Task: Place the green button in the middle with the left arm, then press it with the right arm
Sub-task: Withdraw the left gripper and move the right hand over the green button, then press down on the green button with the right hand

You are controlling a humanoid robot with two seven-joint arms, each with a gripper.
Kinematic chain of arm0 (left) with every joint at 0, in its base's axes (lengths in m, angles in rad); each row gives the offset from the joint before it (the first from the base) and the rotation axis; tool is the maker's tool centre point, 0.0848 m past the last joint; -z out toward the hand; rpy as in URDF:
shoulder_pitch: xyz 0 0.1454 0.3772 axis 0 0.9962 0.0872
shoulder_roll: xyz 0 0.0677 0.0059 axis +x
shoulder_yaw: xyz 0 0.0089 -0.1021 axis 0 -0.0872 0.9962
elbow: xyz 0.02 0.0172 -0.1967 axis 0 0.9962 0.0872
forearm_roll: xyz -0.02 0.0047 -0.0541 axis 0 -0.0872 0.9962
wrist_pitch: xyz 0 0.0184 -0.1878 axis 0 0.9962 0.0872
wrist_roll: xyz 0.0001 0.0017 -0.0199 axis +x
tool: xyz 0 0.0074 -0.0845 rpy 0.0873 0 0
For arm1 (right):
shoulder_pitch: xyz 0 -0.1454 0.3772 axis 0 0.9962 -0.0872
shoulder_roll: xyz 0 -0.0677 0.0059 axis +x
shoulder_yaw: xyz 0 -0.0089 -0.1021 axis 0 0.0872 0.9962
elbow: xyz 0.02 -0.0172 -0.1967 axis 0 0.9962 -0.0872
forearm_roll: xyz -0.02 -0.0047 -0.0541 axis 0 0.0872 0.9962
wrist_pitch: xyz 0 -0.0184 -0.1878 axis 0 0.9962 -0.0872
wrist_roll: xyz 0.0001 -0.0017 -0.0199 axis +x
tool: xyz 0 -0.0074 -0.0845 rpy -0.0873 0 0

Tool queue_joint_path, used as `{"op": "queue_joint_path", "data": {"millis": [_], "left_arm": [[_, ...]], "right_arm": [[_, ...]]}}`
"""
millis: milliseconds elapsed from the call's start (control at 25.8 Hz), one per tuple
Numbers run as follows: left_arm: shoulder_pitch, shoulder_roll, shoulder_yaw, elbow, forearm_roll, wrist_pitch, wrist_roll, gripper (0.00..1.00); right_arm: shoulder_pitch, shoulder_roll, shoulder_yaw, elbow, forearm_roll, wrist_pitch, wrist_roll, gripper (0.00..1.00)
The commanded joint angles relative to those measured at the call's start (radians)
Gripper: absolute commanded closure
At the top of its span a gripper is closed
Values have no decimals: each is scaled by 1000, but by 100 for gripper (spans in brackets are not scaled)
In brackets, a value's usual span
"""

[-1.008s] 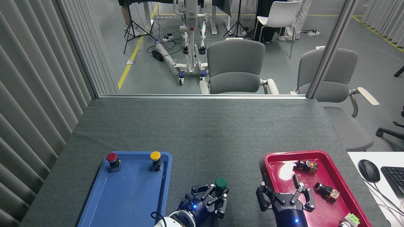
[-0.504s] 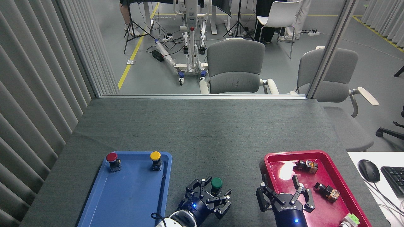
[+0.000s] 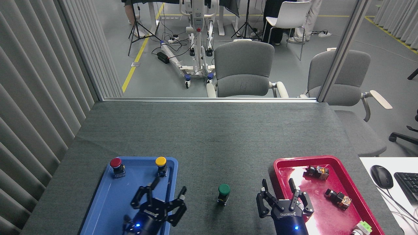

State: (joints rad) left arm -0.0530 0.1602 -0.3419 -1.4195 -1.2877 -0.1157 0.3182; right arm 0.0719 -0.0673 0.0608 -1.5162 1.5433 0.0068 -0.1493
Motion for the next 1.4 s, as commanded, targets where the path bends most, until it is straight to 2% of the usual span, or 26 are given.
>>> {"op": "queue_joint_path", "data": {"millis": [0,116,233,349,543,1085,1357], "left_arm": [[117,25,213,-98,-13,-19,21,1],[142,-11,388,-93,-13,-41,7,1],[147,-8,396,-95,-16,-51,7,1],[147,-10,396,-95,-16,-67,7,1],[145,2,396,-59,-18,-67,4,1],[134,12,385,-7,-13,-62,1,1],[134,12,383,-2,-13,-59,2,1]], "right_arm": [[-7,4,37,7,6,1,-7,31],[-18,4,74,27,9,1,-9,43],[-40,7,126,57,12,-2,-9,55],[-76,9,183,129,12,5,-9,66],[-119,11,223,182,8,5,-9,76],[-181,4,264,323,3,-27,-7,77],[-184,1,271,355,0,-56,-7,76]]}}
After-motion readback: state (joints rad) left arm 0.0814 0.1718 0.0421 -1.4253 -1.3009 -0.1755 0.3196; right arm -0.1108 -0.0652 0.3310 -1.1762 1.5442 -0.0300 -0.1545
